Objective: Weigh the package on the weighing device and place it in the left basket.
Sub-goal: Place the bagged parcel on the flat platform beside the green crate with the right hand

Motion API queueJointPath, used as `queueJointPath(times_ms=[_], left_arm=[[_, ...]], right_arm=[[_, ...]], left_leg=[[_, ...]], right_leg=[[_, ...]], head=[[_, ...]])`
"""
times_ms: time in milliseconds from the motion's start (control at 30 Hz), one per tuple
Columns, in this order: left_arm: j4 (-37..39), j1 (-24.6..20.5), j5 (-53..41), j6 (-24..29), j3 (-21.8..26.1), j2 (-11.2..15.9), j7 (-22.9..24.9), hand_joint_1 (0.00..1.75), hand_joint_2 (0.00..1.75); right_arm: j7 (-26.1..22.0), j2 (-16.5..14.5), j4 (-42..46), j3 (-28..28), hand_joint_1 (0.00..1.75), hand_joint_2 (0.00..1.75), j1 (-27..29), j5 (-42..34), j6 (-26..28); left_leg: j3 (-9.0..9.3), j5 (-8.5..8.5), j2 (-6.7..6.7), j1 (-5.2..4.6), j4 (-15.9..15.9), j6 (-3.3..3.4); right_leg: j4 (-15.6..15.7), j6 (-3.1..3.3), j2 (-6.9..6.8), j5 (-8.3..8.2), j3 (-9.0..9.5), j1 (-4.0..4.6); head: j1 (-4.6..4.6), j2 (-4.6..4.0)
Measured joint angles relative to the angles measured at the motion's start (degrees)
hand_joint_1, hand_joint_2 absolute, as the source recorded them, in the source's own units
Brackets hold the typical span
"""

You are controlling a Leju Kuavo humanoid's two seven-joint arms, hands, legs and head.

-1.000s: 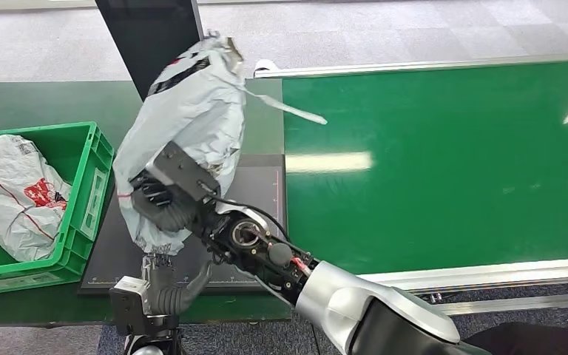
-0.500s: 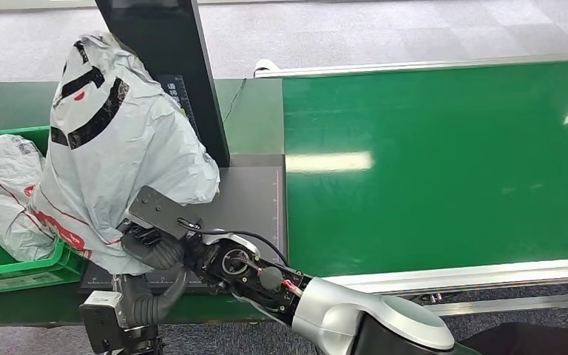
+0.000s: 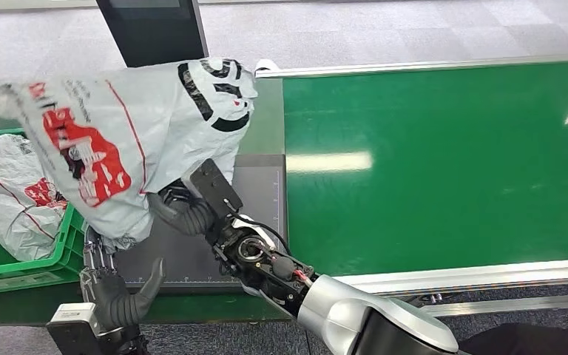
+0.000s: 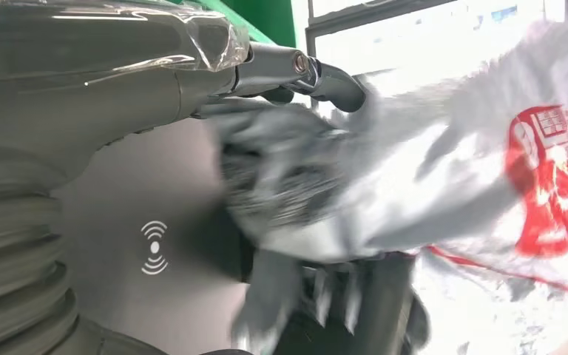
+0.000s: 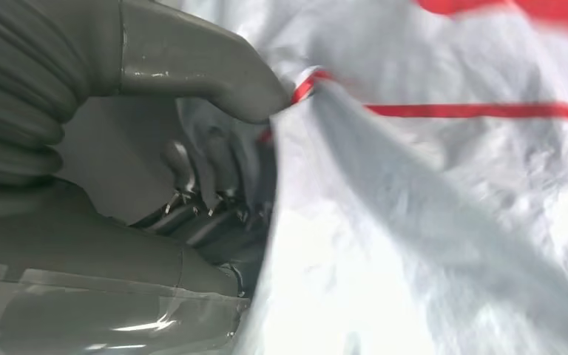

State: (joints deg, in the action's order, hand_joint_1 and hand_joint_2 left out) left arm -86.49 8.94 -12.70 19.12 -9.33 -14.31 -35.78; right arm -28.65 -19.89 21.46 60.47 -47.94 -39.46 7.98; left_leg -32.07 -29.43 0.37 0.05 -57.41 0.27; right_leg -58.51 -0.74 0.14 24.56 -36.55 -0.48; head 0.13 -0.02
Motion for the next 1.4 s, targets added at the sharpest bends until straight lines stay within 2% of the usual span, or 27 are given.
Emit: queueJointPath(times_ms=[233,467,633,767,867,1000,1200,1400], left_arm=[[-1.1,0.2,-0.3,0.2,-0.2,0.2,0.0,0.00,1.75],[-1.1,0.1,-0.2,0.9,0.0,0.6,-0.1,0.00,1.75],[-1.6,0.2,0.1,5.3,1.5,0.7,-1.0,0.00,1.75],[-3.0,0.5,1.6,10.2,3.4,0.6,-2.9,0.00,1.75],[-4.9,1.0,3.6,14.8,4.6,0.4,-4.0,0.00,1.75],[-11.0,2.0,4.9,20.1,6.4,-0.6,-4.2,0.00,1.75],[-19.9,2.7,3.2,20.6,9.7,-3.4,-4.3,0.00,1.75],[-22.2,2.2,2.6,20.7,10.4,-4.5,-4.3,0.00,1.75]], right_arm=[[-3.1,0.1,0.5,-6.9,0.00,1.75,1.6,4.5,1.6],[-2.3,0.4,2.2,-14.8,0.00,1.75,3.9,11.8,-0.3],[0.5,0.2,2.4,-19.5,0.00,1.75,5.6,15.8,-4.6],[3.6,0.0,3.0,-20.7,0.00,1.75,7.7,16.1,-8.4],[5.3,-0.3,4.0,-19.2,0.00,1.75,9.5,13.4,-9.4],[8.1,-0.6,5.4,-13.8,0.00,1.75,11.5,7.3,-10.0],[9.7,-0.6,7.7,-3.5,0.00,1.75,13.4,1.0,-10.4],[9.1,-0.6,9.7,3.2,0.00,1.75,13.7,-1.0,-11.2]], left_leg=[[0.01,0.00,-0.01,0.01,0.0,0.00],[0.00,0.00,0.00,0.01,0.0,0.00],[0.00,0.00,0.00,0.01,0.0,0.00],[-0.01,0.00,0.00,0.02,0.0,-0.01],[-0.02,-0.01,0.01,0.04,0.0,-0.02],[-0.02,-0.01,0.01,0.04,0.0,-0.02],[-0.01,-0.02,-0.01,0.04,0.0,-0.02],[0.03,-0.01,-0.01,0.03,0.0,-0.02]], right_leg=[[0.0,0.00,0.00,0.00,-0.01,0.01],[0.0,0.00,0.00,0.00,0.00,0.00],[0.0,0.00,-0.01,0.00,0.00,0.01],[0.0,0.00,-0.01,0.00,0.00,0.02],[0.0,0.01,-0.01,0.01,-0.01,0.03],[0.0,0.02,-0.01,0.02,-0.01,0.03],[0.0,0.03,-0.05,0.04,0.01,0.03],[0.0,0.03,-0.07,0.04,0.05,0.03]], head=[[0.00,0.00],[0.00,0.01],[0.00,0.00],[-0.01,0.00],[-0.01,0.00],[0.01,0.02],[0.01,0.01],[0.02,0.00]])
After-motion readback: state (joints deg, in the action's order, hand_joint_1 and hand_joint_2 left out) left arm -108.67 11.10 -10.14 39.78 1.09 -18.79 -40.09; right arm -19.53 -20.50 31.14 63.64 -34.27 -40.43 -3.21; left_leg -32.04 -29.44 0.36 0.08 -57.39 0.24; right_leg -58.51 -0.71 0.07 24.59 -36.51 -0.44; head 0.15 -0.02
